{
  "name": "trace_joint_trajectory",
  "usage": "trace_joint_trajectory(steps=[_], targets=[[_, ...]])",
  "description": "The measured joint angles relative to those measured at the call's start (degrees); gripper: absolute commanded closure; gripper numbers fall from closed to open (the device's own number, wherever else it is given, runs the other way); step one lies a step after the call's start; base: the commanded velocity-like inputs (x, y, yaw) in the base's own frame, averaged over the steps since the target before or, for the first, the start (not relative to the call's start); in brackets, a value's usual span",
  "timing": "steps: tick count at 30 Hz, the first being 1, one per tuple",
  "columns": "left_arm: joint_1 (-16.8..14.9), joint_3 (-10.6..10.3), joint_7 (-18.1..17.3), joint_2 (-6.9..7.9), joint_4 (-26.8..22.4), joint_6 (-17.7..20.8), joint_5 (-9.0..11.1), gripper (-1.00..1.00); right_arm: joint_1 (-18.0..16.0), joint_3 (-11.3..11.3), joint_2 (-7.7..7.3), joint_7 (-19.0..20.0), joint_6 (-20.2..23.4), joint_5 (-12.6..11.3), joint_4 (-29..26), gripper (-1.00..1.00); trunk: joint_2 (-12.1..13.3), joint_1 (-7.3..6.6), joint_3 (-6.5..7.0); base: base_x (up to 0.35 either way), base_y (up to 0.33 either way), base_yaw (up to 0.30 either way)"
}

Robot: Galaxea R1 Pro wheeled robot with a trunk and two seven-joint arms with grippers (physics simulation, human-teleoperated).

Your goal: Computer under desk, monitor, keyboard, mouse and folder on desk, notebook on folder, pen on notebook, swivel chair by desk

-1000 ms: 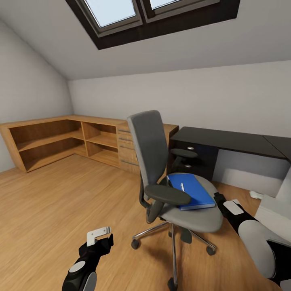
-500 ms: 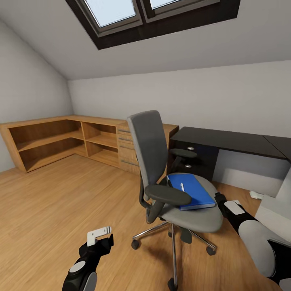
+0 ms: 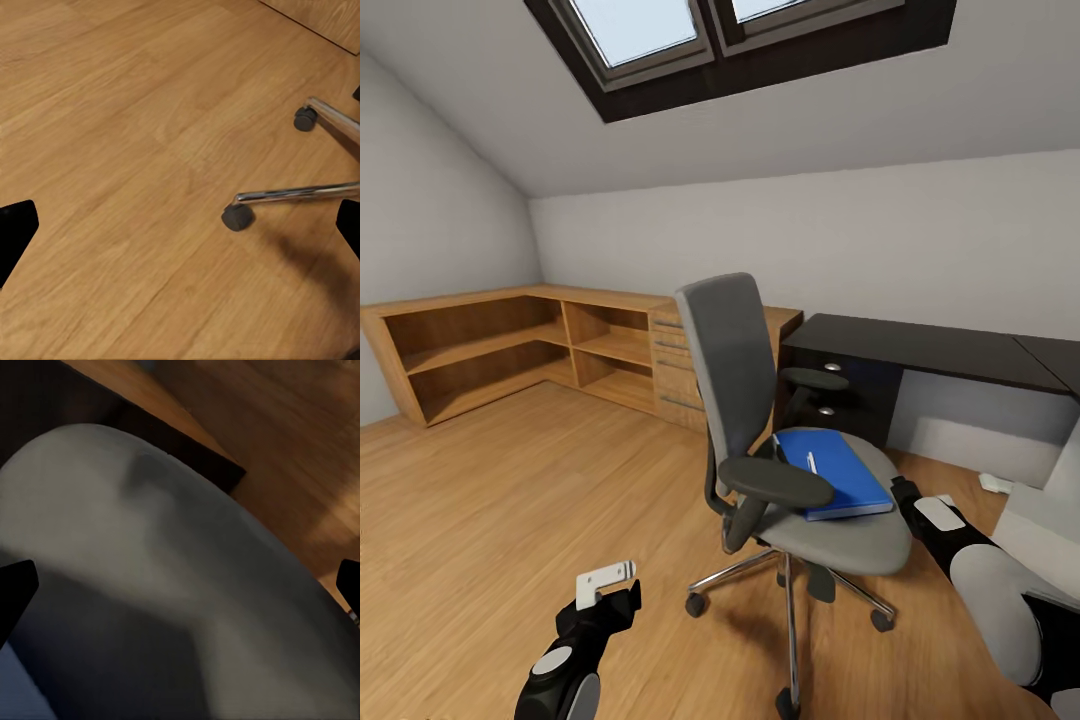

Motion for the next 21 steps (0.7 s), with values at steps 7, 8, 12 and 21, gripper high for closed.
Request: trace_joint_trajectory(steps=[7, 8, 12, 21], targets=[[0.0, 0.0, 0.0, 0.0, 0.0, 0.0, 0.0, -1.0, 0.0, -0.1, 0.02, 0.1, -0.1, -0.2, 0.0, -1.0, 0.0, 0.0, 0.08, 0.0, 0.0, 0.22], [0.0, 0.0, 0.0, 0.0, 0.0, 0.0, 0.0, -1.0, 0.0, 0.0, 0.03, 0.1, -0.1, -0.1, 0.0, -1.0, 0.0, 0.0, 0.1, 0.0, 0.0, 0.256], [0.0, 0.0, 0.0, 0.0, 0.0, 0.0, 0.0, -1.0, 0.0, -0.1, 0.07, 0.1, -0.1, 0.0, 0.0, -1.0, 0.0, 0.0, 0.19, 0.0, 0.0, 0.259], [0.0, 0.0, 0.0, 0.0, 0.1, 0.0, 0.0, -1.0, 0.0, 0.0, 0.07, 0.0, -0.1, 0.3, 0.0, -1.0, 0.0, 0.0, 0.38, 0.0, 0.0, 0.26]])
